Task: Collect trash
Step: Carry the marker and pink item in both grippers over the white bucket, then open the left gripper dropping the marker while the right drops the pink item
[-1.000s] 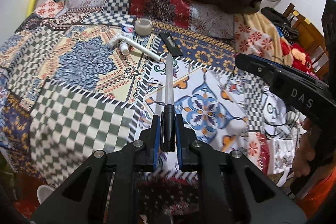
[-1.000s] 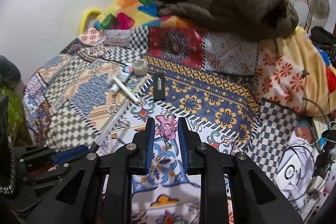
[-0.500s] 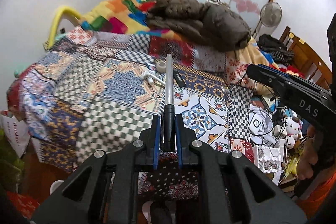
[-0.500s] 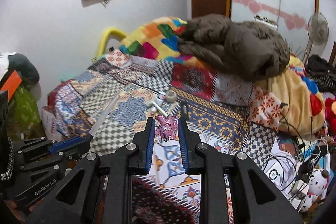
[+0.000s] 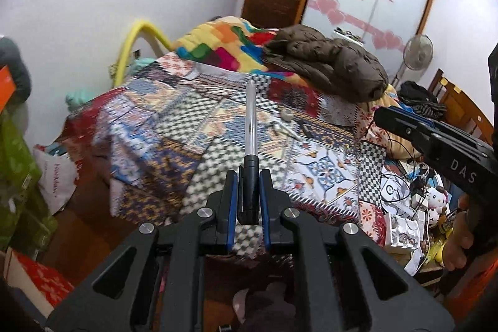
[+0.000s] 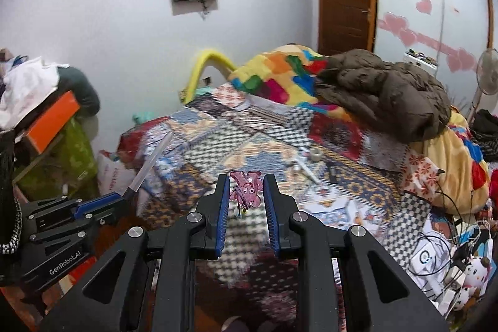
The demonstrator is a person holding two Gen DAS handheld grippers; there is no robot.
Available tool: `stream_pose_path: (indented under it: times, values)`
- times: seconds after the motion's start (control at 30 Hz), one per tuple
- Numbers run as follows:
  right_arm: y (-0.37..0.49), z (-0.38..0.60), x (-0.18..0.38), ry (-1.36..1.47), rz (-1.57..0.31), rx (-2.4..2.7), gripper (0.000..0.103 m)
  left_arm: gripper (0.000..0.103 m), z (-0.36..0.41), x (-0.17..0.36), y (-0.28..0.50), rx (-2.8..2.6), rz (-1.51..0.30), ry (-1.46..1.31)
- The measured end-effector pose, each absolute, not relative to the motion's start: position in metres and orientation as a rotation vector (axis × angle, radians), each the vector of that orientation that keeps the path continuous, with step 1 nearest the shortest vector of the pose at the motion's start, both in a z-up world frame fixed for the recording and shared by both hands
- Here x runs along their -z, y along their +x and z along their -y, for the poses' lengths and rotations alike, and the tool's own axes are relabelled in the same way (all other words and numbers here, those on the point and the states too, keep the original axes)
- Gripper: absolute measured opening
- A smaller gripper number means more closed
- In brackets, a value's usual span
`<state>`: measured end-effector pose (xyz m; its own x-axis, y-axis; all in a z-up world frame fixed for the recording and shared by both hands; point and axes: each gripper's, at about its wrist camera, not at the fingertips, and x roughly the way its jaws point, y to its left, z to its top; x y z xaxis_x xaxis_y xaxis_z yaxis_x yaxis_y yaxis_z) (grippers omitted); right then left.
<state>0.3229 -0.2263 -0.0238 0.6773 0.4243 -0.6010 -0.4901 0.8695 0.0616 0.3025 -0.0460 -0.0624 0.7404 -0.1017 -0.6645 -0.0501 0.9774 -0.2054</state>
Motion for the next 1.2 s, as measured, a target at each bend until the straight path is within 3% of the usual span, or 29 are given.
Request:
stream_pose_path:
  times: [0.53, 0.93, 1.2]
  values:
    - [0.246, 0.111, 0.054, -0.194, -0.705, -0.711, 0.02, 0.012, -0.071, 0.091, 0.193, -0.164, -0.754, -0.296]
    - [0.217, 0.034, 0.112, -0.271, -0.839, -0.838, 0.02, 0.012, -0.141, 0.176, 0.159, -0.284, -0.919, -0.394]
    - [0.225, -0.013, 0.169, -0.318, -1.026, -0.905, 0.02, 0.012, -0.174, 0.249, 0.163, -0.338, -1.054, -0.472]
